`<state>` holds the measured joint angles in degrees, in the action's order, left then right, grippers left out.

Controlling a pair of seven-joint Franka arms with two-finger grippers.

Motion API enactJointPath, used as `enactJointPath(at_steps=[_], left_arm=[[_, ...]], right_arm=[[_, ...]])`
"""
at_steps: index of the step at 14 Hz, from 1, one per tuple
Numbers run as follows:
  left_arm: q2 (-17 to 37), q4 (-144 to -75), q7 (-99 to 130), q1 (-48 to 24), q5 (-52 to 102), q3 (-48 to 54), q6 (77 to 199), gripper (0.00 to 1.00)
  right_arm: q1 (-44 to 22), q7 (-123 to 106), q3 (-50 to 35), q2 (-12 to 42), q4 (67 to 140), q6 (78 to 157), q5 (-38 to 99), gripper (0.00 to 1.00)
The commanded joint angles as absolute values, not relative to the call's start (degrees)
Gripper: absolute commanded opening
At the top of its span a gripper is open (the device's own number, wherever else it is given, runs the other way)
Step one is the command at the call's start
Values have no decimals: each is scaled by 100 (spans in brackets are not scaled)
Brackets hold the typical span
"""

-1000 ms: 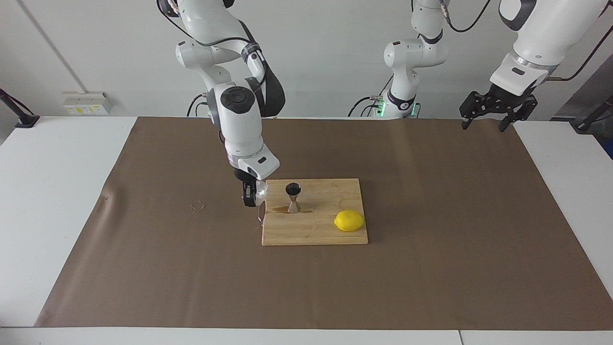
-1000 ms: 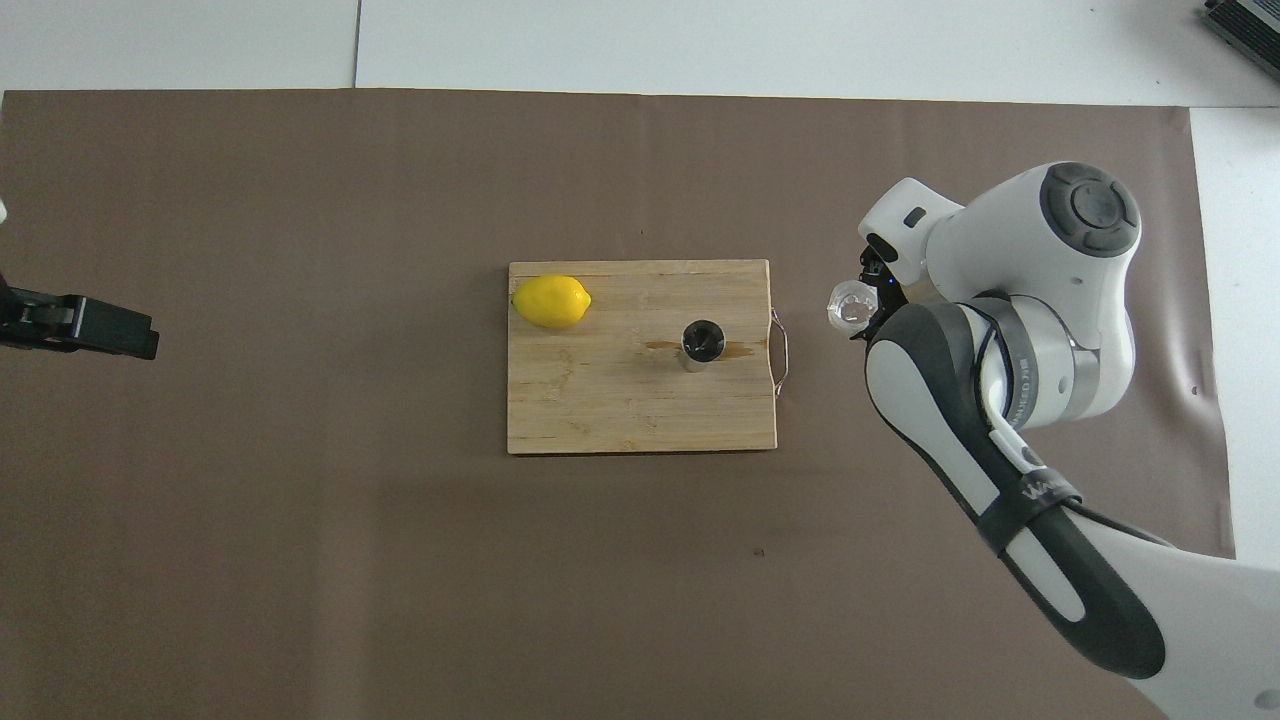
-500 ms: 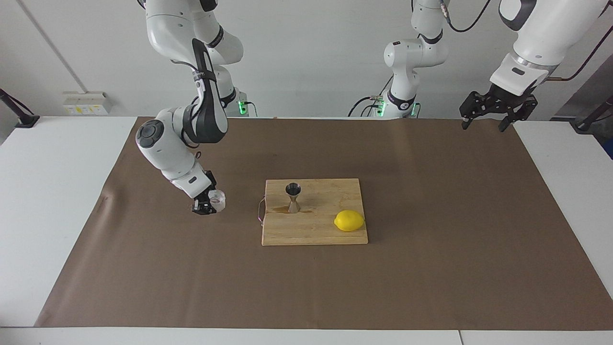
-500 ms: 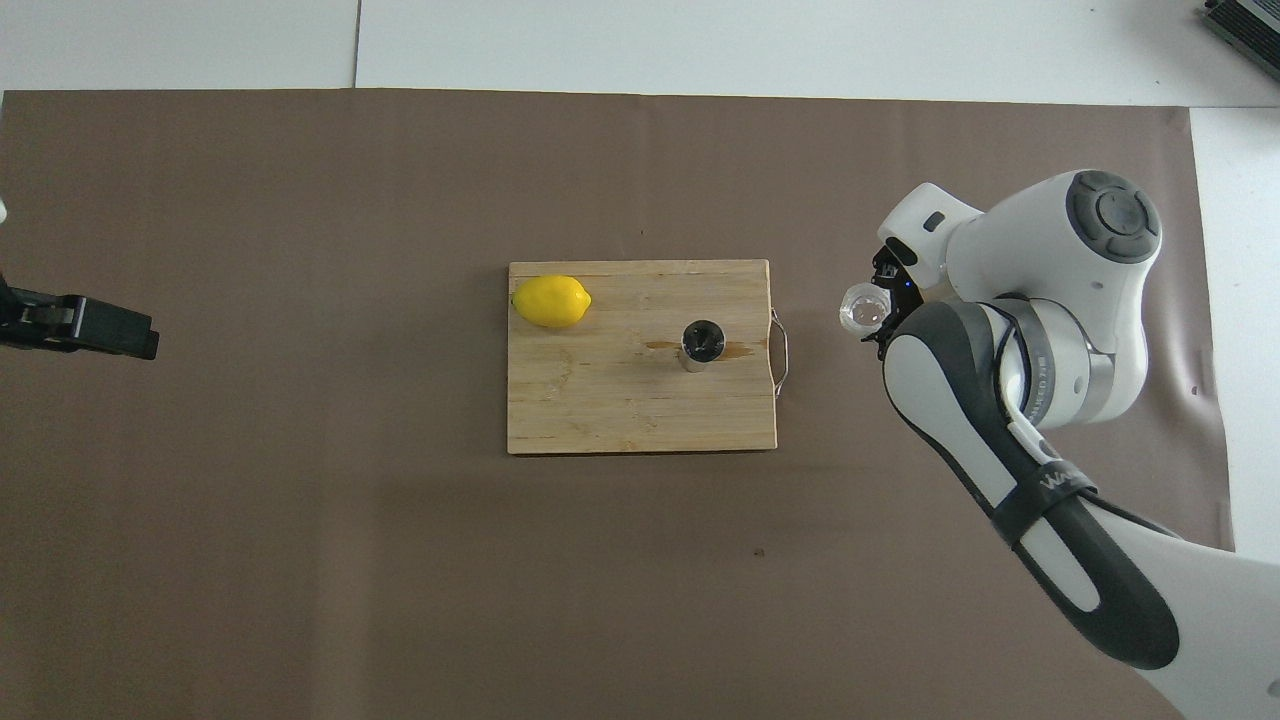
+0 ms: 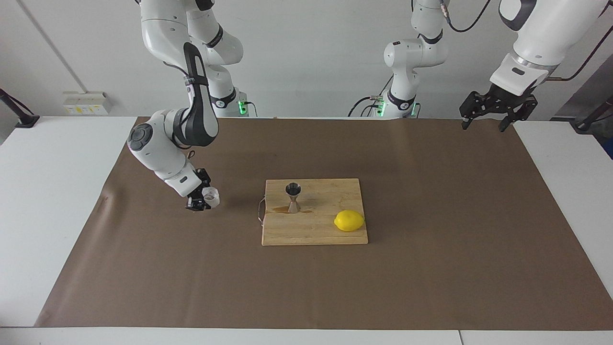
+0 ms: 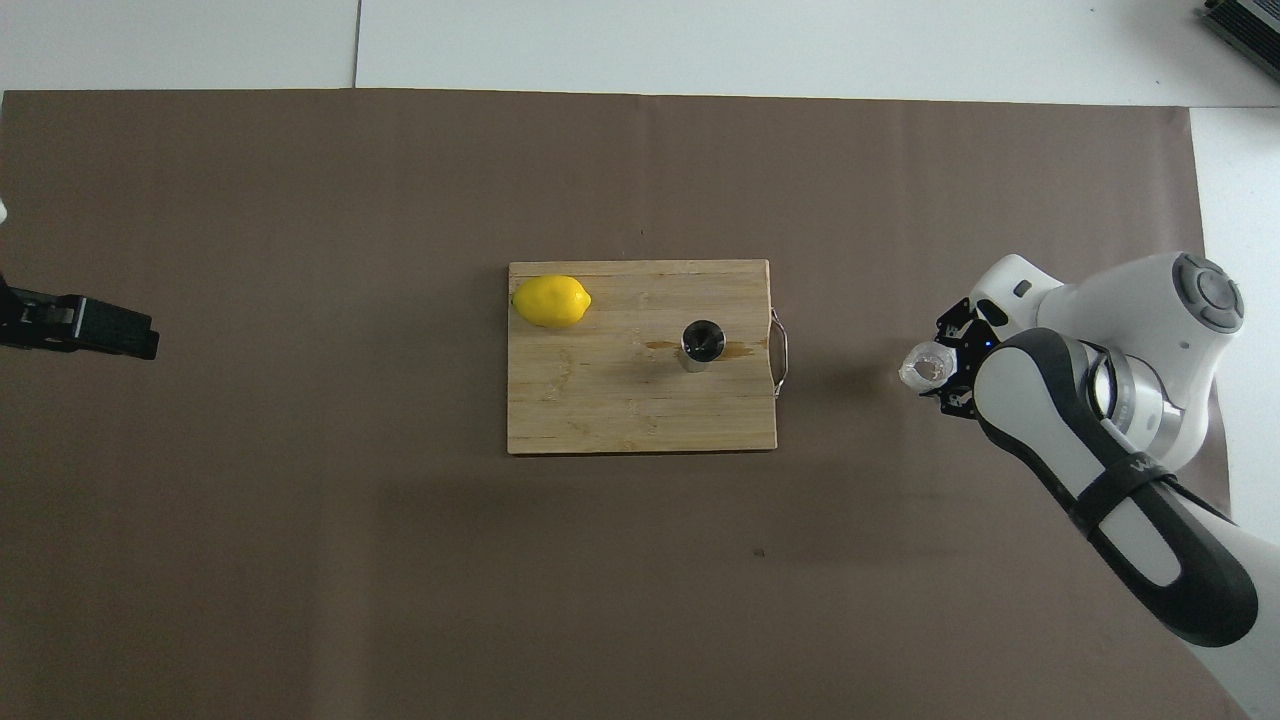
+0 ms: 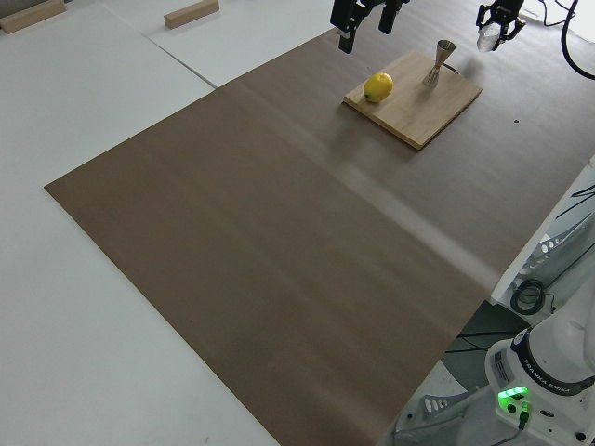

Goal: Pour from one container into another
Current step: 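Carry the glass back with the right gripper and lower it, then open the right gripper and withdraw it from the glass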

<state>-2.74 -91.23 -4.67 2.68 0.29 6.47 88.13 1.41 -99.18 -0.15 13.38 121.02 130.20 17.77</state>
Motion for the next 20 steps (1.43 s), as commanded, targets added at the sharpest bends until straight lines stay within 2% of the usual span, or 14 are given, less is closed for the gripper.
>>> enactJointPath(at_steps=[1, 14, 15, 16, 17, 19, 20], left_arm=[[-413, -9246, -492, 360, -44, 721, 8780, 100], [-413, -9246, -483, 360, -44, 721, 8789, 100], [-413, -9246, -492, 360, -44, 721, 8780, 100], [-413, -9246, -492, 360, -44, 721, 8780, 100], [-413, -9246, -492, 360, -44, 721, 8780, 100], [-413, -9246, -492, 360, -44, 721, 8789, 100], [-413, -9246, -492, 360, -44, 721, 8789, 100]], right_arm=[[307, -10492, -88, 1327, 12331, 13183, 2310, 45], [720, -11592, -70, 1380, 12437, 13684, 2329, 51], [756, -11610, -70, 1389, 12437, 13711, 2320, 57], [773, -11636, -70, 1389, 12437, 13702, 2320, 72], [791, -11715, -70, 1397, 12410, 13720, 2303, 77], [870, -11716, -70, 1389, 12393, 13729, 2303, 100], [870, -11698, -70, 1354, 12384, 13711, 2303, 100]])
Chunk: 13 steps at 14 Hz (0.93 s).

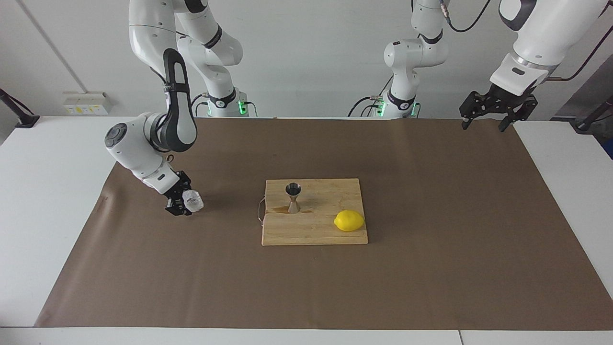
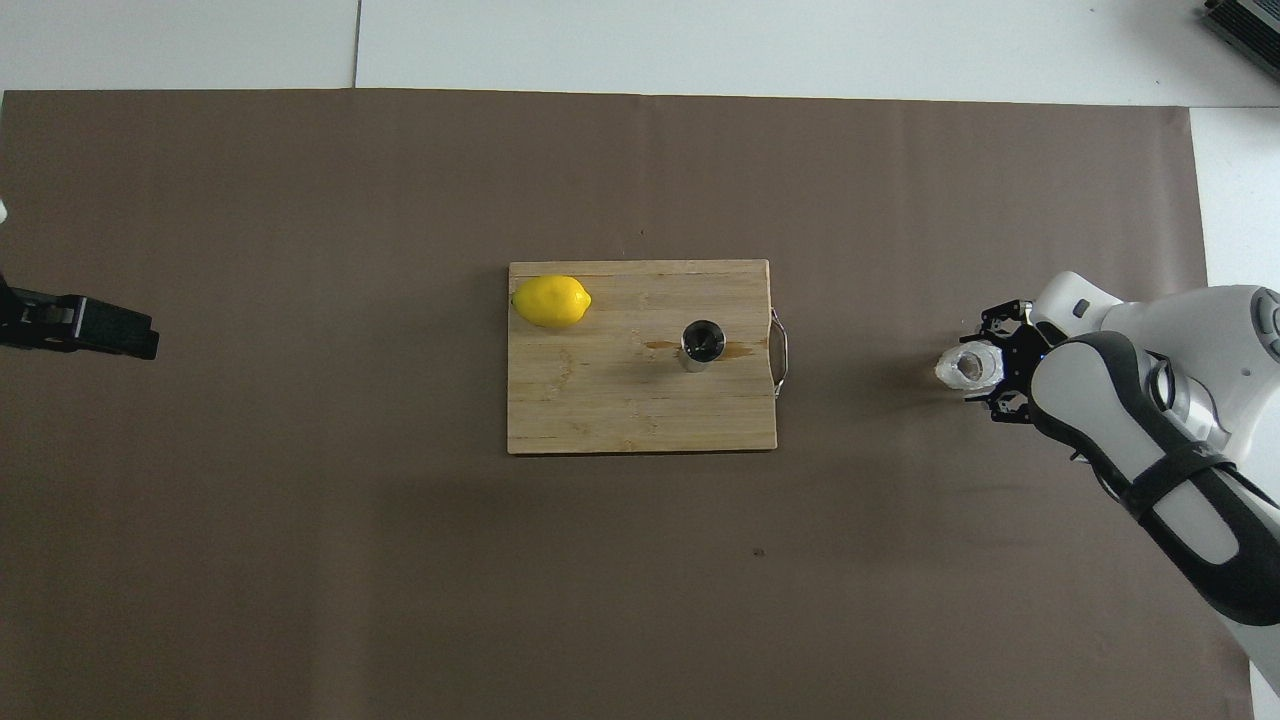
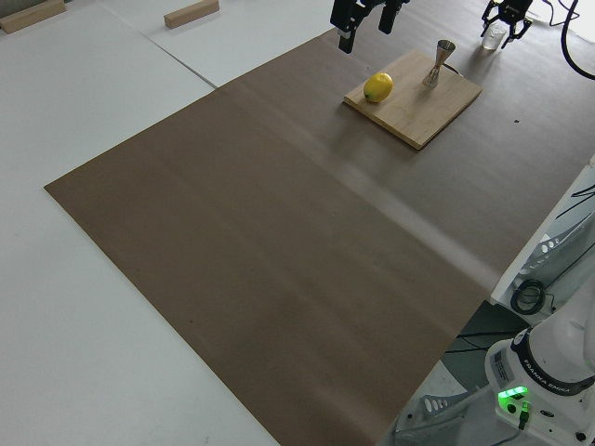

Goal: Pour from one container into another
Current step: 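Open the right gripper and withdraw it from the glass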

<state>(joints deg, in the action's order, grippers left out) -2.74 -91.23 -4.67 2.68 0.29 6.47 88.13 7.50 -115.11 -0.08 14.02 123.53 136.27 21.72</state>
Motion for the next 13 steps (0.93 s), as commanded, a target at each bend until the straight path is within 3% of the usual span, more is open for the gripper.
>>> enactJointPath(at_steps=[1, 5, 13], left_arm=[[-413, -9246, -492, 360, -44, 721, 8780, 100], [-413, -9246, -492, 360, -44, 721, 8780, 100], [-413, -9246, -492, 360, -44, 721, 8780, 100]], right_arm=[[870, -11681, -70, 1319, 12375, 13685, 2303, 100], [774, -11444, -79, 775, 12296, 13606, 2303, 100], [466, -8514, -97, 124, 12243, 13017, 1628, 100]])
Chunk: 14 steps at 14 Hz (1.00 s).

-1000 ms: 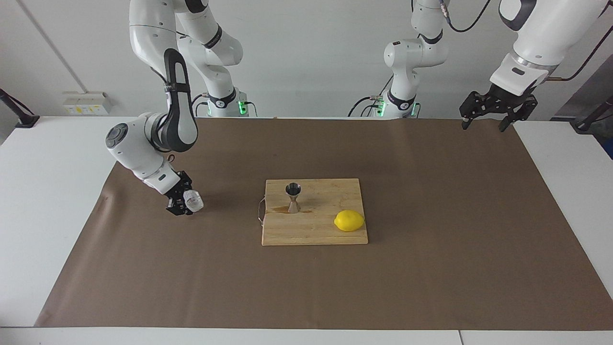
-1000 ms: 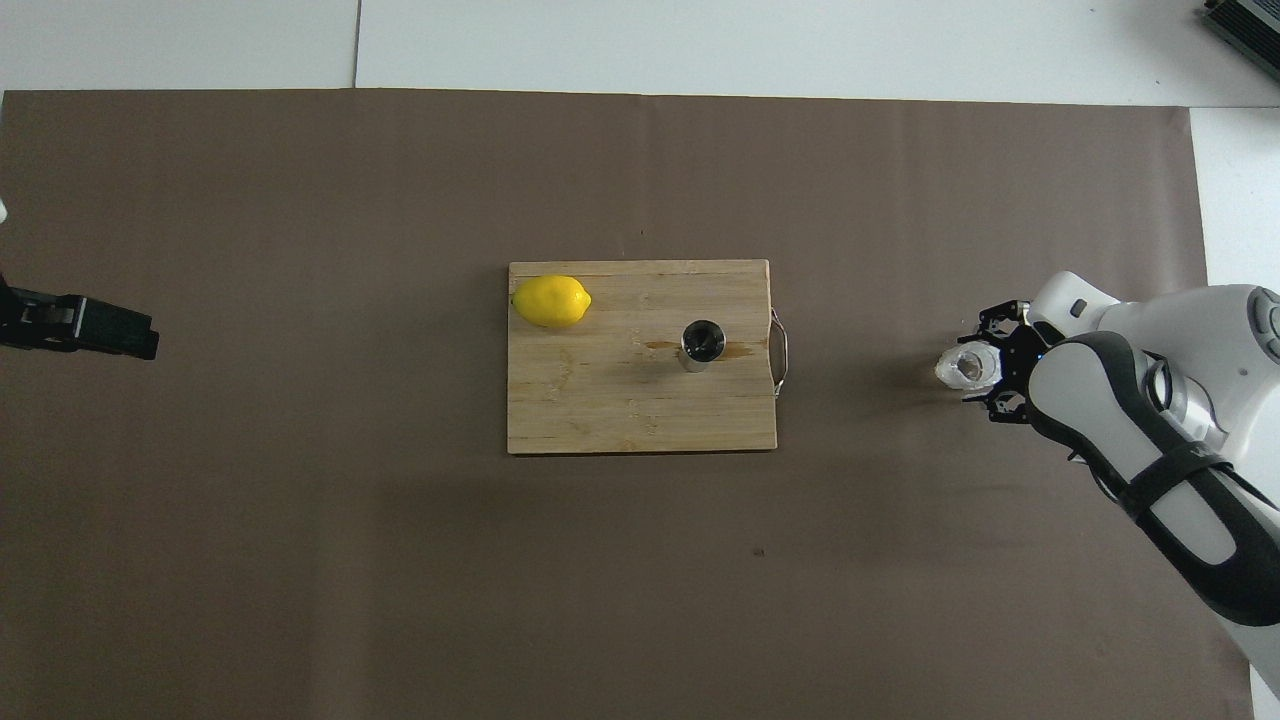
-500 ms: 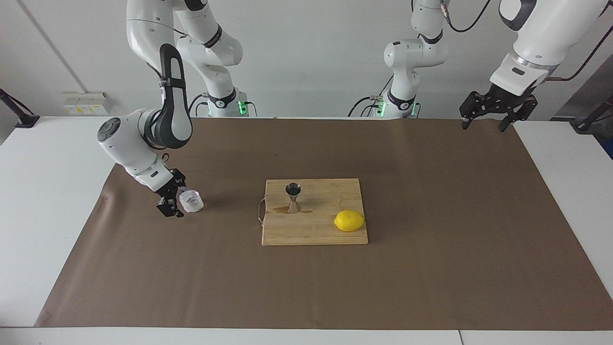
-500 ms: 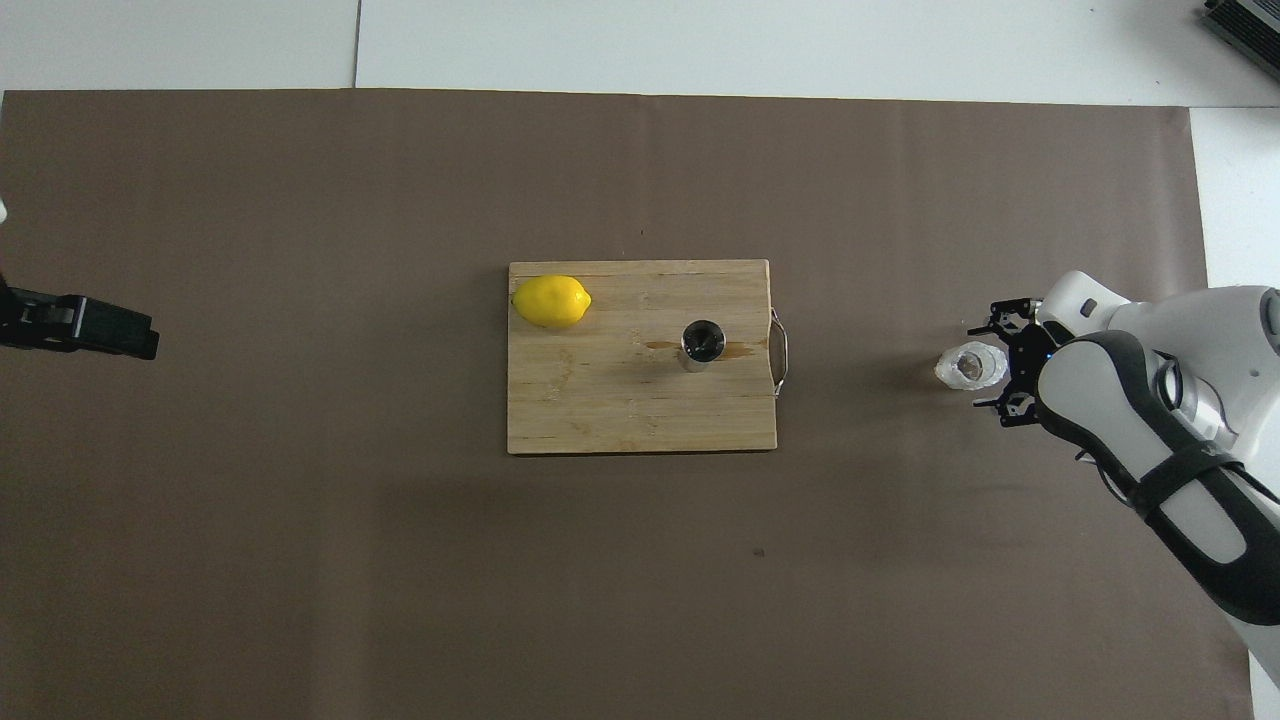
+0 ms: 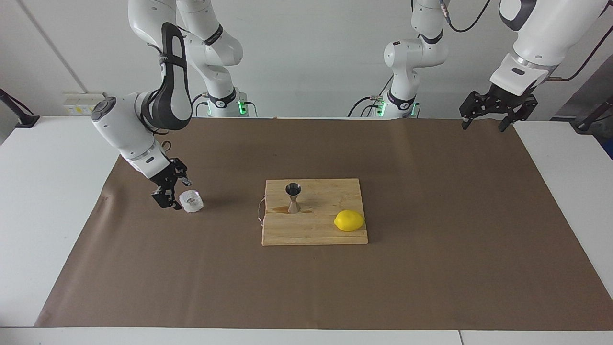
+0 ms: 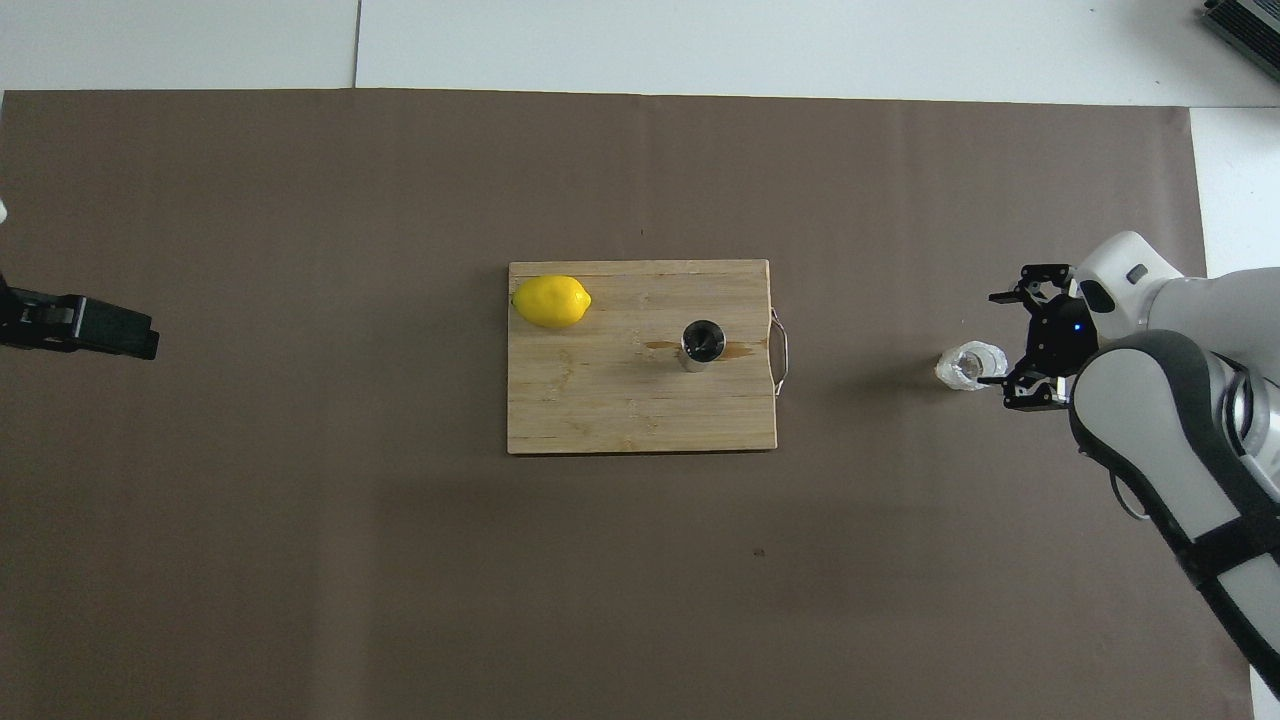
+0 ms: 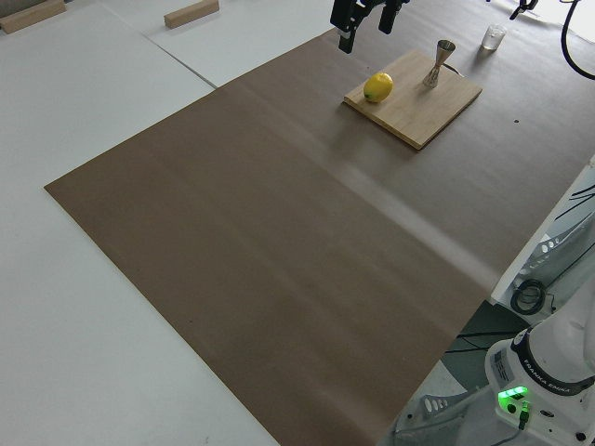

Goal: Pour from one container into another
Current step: 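Open the right gripper and withdraw it from the glass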

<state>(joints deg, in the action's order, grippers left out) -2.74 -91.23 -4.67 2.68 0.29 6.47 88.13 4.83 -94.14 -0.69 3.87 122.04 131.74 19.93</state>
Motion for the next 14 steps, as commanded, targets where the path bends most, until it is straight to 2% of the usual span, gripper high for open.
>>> enactJointPath(at_steps=[1, 5, 11, 14], left_arm=[[-413, -9246, -492, 360, -44, 721, 8789, 100], [-413, -9246, -492, 360, -44, 721, 8780, 100], [-413, -9246, -492, 360, -44, 721, 8780, 100], [-413, -9246, -492, 360, -44, 721, 8789, 100]], right_arm=[[405, -7968, -105, 27, 12165, 12921, 1313, 100], [237, -6017, -123, -105, 11690, 12139, 642, 100], [237, -3003, -123, -421, 11602, 11953, 615, 100], [229, -1429, -149, -448, 11138, 11271, 414, 100]])
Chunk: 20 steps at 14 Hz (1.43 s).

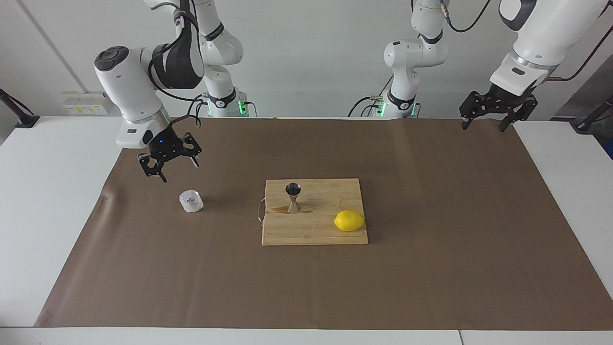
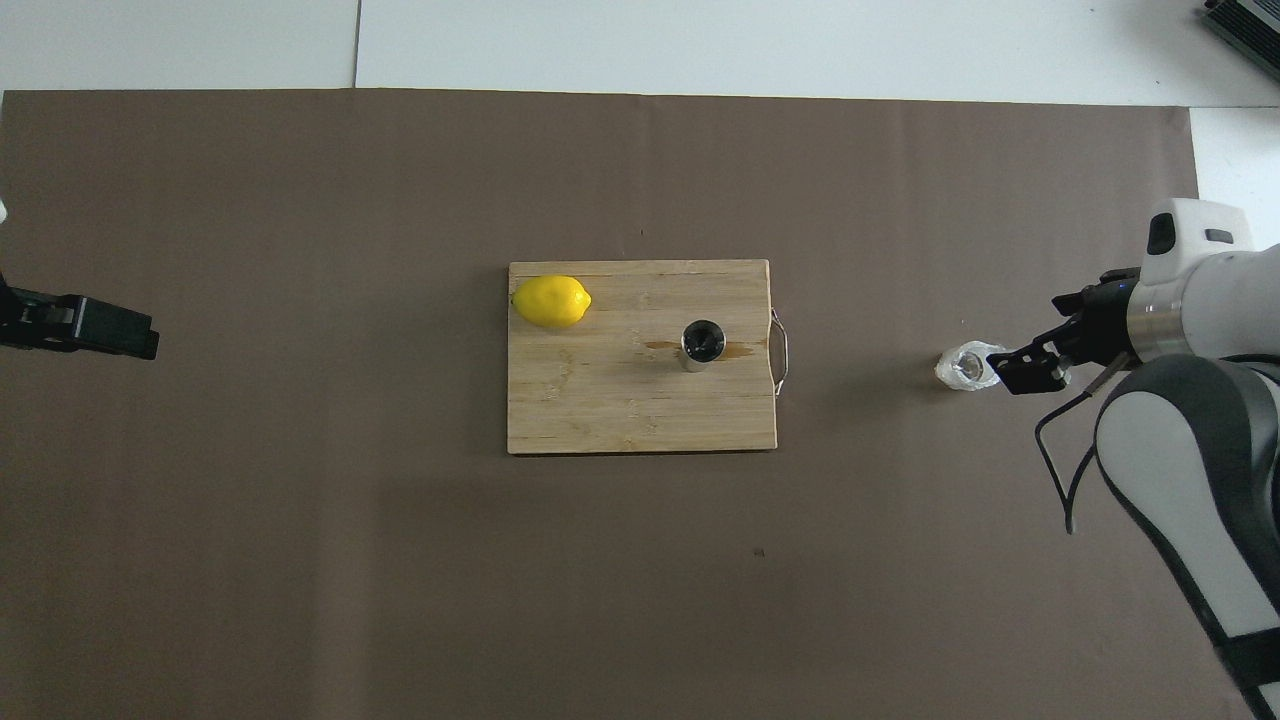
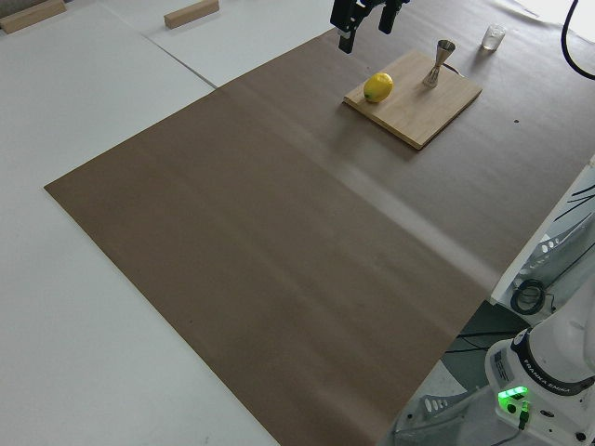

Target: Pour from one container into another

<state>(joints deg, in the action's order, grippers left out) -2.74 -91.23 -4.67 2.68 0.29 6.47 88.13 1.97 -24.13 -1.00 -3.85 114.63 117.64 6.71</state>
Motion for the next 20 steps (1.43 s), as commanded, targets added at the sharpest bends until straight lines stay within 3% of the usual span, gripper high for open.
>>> enactJointPath(at_steps=[1, 10, 20], left_arm=[[-413, -9246, -492, 360, -44, 721, 8789, 100], [-413, -9246, -492, 360, -44, 721, 8780, 100], [-413, -9246, -492, 360, -44, 721, 8789, 100]], right_arm=[[229, -963, -149, -431, 10936, 10998, 370, 100], [316, 308, -158, 255, 8386, 8720, -9, 100], [185, 888, -167, -114, 8754, 8569, 53, 100]])
